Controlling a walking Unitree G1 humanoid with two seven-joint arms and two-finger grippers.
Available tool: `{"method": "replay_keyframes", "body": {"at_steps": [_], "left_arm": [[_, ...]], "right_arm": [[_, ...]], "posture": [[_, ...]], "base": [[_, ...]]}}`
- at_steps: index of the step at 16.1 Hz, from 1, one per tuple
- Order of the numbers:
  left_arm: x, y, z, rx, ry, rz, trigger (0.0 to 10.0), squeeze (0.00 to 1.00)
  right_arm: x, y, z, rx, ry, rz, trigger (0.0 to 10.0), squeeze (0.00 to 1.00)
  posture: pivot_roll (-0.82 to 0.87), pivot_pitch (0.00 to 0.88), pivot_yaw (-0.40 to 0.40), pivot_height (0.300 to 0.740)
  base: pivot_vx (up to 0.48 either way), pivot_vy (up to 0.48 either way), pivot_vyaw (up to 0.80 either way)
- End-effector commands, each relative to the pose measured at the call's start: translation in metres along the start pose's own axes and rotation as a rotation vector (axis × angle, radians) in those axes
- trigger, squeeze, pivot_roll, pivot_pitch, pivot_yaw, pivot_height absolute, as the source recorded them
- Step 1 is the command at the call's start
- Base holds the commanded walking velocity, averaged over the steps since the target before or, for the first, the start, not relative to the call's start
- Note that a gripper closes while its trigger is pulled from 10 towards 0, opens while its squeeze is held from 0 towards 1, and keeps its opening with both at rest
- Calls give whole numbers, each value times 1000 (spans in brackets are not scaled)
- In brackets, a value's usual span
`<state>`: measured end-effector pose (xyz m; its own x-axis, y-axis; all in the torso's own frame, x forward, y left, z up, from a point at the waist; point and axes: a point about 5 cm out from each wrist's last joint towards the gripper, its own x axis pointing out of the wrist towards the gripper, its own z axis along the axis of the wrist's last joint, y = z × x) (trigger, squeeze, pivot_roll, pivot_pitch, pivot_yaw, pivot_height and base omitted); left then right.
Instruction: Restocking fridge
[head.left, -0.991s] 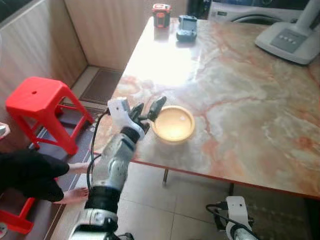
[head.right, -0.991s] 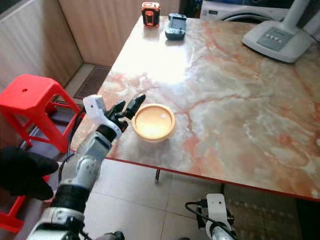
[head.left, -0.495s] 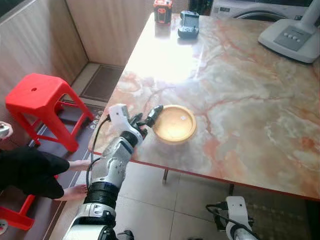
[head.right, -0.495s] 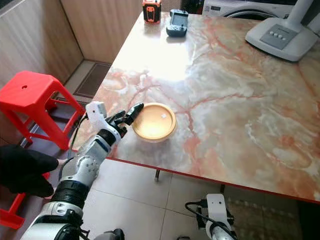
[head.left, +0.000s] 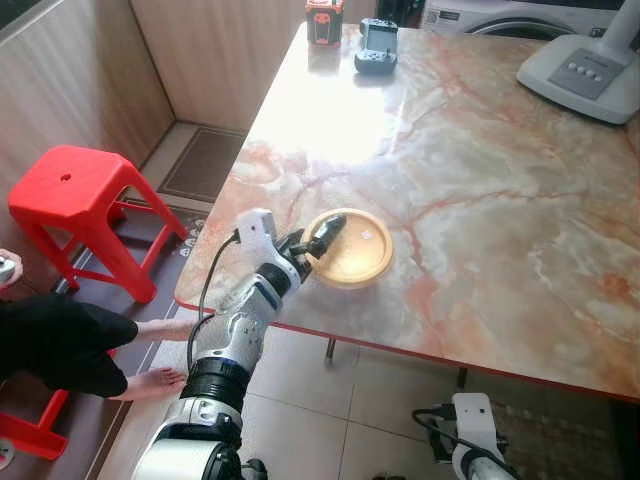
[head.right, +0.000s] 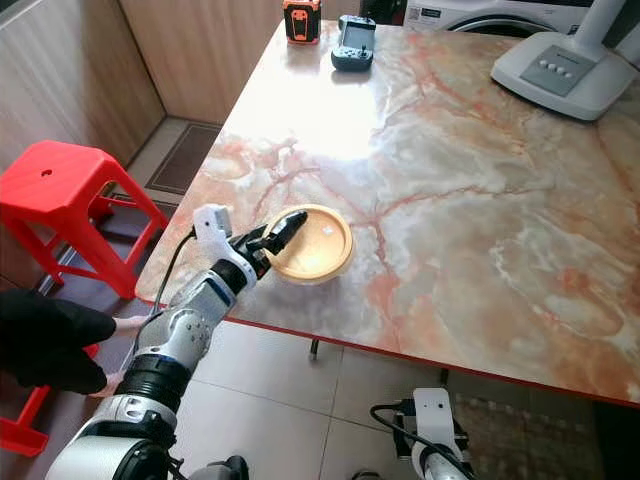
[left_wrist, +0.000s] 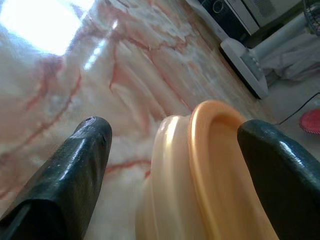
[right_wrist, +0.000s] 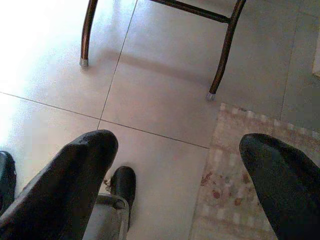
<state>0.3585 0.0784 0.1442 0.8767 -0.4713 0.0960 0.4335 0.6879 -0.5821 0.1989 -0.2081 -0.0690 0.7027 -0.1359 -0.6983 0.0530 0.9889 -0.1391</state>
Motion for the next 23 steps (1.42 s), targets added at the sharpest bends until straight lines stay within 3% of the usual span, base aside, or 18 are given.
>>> {"method": "replay_keyframes", "body": {"at_steps": [1,4,7,8,9,10,23], "left_arm": [[2,-2,-4,5,29,-18,10000,0],[3,-5,-9,5,60,-42,10000,0],[2,-9,-31,116,225,-62,10000,0],[2,-9,-32,116,226,-57,10000,0],[2,-8,-32,116,226,-48,8745,0],[2,-7,-31,116,219,-40,196,0],[1,-9,-27,180,181,-44,0,0]], "right_arm": [[-3,-2,-10,-1,33,-5,10000,0],[-3,-2,-10,-1,33,-6,10000,0],[-2,-2,-9,0,33,-9,10000,0],[-2,-2,-9,-1,33,-8,10000,0],[-2,-2,-9,-2,33,-7,10000,0],[-2,-2,-9,-4,33,-6,10000,0],[-2,-1,-10,-6,37,-7,10000,0]], "posture": [[-32,203,21,740],[-31,203,22,740],[-33,200,23,740],[-34,201,23,740],[-32,200,23,740],[-34,201,23,740],[-31,200,23,740]], "base": [[0,0,0],[0,0,0],[0,0,0],[0,0,0],[0,0,0],[0,0,0],[0,0,0]]}}
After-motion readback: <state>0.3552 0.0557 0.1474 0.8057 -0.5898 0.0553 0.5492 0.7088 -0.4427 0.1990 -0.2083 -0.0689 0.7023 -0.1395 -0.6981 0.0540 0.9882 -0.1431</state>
